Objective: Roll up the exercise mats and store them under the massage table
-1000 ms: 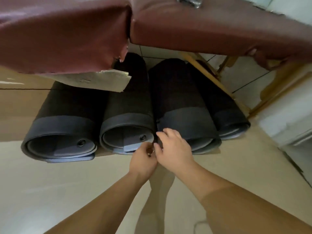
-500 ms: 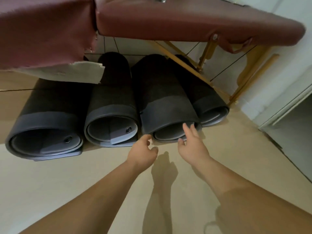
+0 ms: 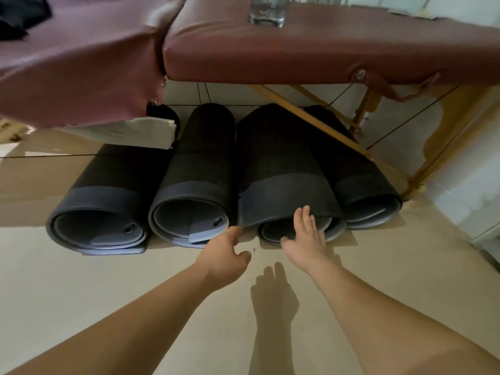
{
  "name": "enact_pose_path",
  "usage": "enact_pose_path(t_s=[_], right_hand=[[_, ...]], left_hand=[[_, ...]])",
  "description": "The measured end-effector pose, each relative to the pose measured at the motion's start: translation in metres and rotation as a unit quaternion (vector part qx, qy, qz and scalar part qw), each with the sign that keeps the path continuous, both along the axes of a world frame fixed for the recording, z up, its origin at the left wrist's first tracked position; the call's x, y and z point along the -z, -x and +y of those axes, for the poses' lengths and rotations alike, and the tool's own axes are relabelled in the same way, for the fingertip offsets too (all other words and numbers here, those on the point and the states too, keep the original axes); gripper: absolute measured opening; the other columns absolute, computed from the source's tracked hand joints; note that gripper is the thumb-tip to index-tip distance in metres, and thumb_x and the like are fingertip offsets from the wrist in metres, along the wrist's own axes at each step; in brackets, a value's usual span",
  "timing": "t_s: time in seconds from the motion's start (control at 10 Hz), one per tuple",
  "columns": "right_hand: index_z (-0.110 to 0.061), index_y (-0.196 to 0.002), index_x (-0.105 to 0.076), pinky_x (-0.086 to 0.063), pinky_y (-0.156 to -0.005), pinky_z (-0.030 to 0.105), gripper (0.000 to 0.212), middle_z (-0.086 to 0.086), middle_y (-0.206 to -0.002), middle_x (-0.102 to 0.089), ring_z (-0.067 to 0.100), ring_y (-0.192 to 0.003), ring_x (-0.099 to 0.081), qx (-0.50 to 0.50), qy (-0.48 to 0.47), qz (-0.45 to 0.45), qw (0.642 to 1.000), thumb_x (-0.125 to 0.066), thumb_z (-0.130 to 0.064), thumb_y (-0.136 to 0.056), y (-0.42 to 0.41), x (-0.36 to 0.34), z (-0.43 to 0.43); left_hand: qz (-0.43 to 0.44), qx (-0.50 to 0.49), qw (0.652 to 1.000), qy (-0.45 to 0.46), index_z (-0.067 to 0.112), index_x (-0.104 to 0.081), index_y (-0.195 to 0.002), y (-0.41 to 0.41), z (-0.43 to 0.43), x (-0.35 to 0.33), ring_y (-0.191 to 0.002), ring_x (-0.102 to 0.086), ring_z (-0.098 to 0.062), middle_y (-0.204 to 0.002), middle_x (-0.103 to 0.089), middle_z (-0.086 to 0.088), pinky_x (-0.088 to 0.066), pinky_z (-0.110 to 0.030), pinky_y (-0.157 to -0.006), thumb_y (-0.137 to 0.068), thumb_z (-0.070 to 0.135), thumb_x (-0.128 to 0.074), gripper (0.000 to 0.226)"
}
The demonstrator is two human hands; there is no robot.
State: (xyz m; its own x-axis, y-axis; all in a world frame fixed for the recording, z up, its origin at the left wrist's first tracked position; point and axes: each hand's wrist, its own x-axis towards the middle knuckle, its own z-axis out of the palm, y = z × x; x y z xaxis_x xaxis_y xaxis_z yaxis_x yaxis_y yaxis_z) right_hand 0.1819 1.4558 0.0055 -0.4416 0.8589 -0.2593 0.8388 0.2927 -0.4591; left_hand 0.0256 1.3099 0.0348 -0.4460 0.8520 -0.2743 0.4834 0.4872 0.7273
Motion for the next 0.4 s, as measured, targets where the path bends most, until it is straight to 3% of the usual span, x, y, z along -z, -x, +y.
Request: enact_pose_path(t_s=[0.2,0.3,0.4], right_hand=[[-0.024,-0.170,0.009,0.008,-0.131,0.041,0.087,-0.006,-0.174,0.026,0.016,-0.163,0.016,-0.028,0.006,0.026,0.999,-0.050,-0.023,-0.106,-0.001,0.009,0.013],[-0.023,-0.171,-0.004,-0.007,-0.132,0.044,0.081,-0.005,-0.178,0.015,0.019,-0.165,0.005,-0.001,0.016,0.037,0.999,-0.050,-0.022,-0.105,0.001,-0.006,0.010],[-0.020,-0.168,-0.024,-0.033,-0.122,0.049,0.066,0.002,-0.178,-0.009,0.027,-0.161,-0.019,0.049,-0.077,0.017,0.996,-0.047,-0.027,-0.107,0.004,-0.029,-0.004]], left_hand=[[0.029,0.026,0.999,0.005,0.032,-0.038,-0.158,-0.007,-0.001,-0.004,-0.124,-0.066,-0.024,-0.155,-0.054,0.000,-0.056,-0.042,-0.105,-0.100,0.032,-0.066,0.064],[0.051,0.036,0.998,0.005,0.031,-0.041,-0.155,-0.001,-0.006,-0.009,-0.122,-0.067,-0.024,-0.151,-0.057,0.000,-0.055,-0.040,-0.104,-0.101,0.032,-0.064,0.059],[0.076,0.029,0.997,-0.015,0.025,-0.043,-0.156,0.006,-0.014,-0.020,-0.128,-0.062,-0.025,-0.147,-0.060,-0.001,-0.053,-0.040,-0.107,-0.102,0.029,-0.063,0.057]])
